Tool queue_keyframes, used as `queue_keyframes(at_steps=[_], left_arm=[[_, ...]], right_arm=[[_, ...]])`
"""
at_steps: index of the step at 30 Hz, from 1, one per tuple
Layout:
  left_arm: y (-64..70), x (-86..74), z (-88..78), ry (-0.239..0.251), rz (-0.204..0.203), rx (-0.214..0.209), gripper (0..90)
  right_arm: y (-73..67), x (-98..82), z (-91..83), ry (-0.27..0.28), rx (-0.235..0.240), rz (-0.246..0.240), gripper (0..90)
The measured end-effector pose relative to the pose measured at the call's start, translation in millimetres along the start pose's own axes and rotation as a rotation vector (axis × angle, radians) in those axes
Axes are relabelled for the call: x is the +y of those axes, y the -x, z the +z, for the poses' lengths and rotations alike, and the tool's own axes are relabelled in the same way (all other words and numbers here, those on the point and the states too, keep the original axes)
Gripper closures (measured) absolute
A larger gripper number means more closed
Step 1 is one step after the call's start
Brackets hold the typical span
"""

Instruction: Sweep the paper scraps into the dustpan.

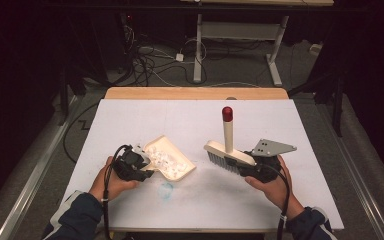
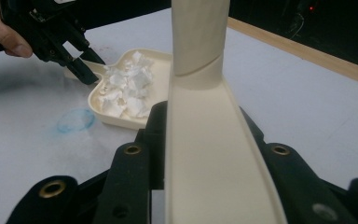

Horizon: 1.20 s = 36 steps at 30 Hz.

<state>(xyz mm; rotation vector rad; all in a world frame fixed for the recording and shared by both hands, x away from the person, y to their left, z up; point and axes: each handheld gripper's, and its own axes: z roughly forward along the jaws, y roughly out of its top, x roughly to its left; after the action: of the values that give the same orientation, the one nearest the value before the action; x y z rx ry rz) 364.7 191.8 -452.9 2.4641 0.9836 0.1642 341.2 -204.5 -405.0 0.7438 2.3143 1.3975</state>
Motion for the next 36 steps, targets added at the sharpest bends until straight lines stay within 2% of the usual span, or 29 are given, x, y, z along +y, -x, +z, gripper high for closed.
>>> queue_keyframes(at_steps=[5,10,15,23,29,32,36], left_arm=[[-4.5,-9.0,-4.8,0.014,-0.04,0.016,63.7],[-10.2,-20.8,-9.9,0.022,-0.088,0.038,63.7],[-16.1,-31.4,-15.1,0.041,-0.136,0.059,63.7],[-26.4,-40.0,-19.6,0.058,-0.196,0.094,63.7],[-30.5,-42.2,-19.4,0.061,-0.229,0.125,63.7],[-35.7,-42.9,-18.6,0.067,-0.263,0.153,63.7],[-44.1,-42.8,-14.6,0.089,-0.332,0.172,63.7]], right_arm=[[-0.7,-6.8,-13.2,-0.018,-0.009,0.022,67.0],[0.3,-15.3,-26.4,-0.047,-0.014,0.076,67.0],[1.9,-21.9,-41.9,-0.066,-0.022,0.107,67.0],[5.2,-33.1,-62.0,-0.102,-0.02,0.181,67.0],[5.8,-38.3,-69.5,-0.136,-0.008,0.23,66.9],[6.9,-40.4,-69.0,-0.151,0.012,0.261,66.9],[8.6,-41.1,-64.5,-0.174,0.023,0.272,66.9]])
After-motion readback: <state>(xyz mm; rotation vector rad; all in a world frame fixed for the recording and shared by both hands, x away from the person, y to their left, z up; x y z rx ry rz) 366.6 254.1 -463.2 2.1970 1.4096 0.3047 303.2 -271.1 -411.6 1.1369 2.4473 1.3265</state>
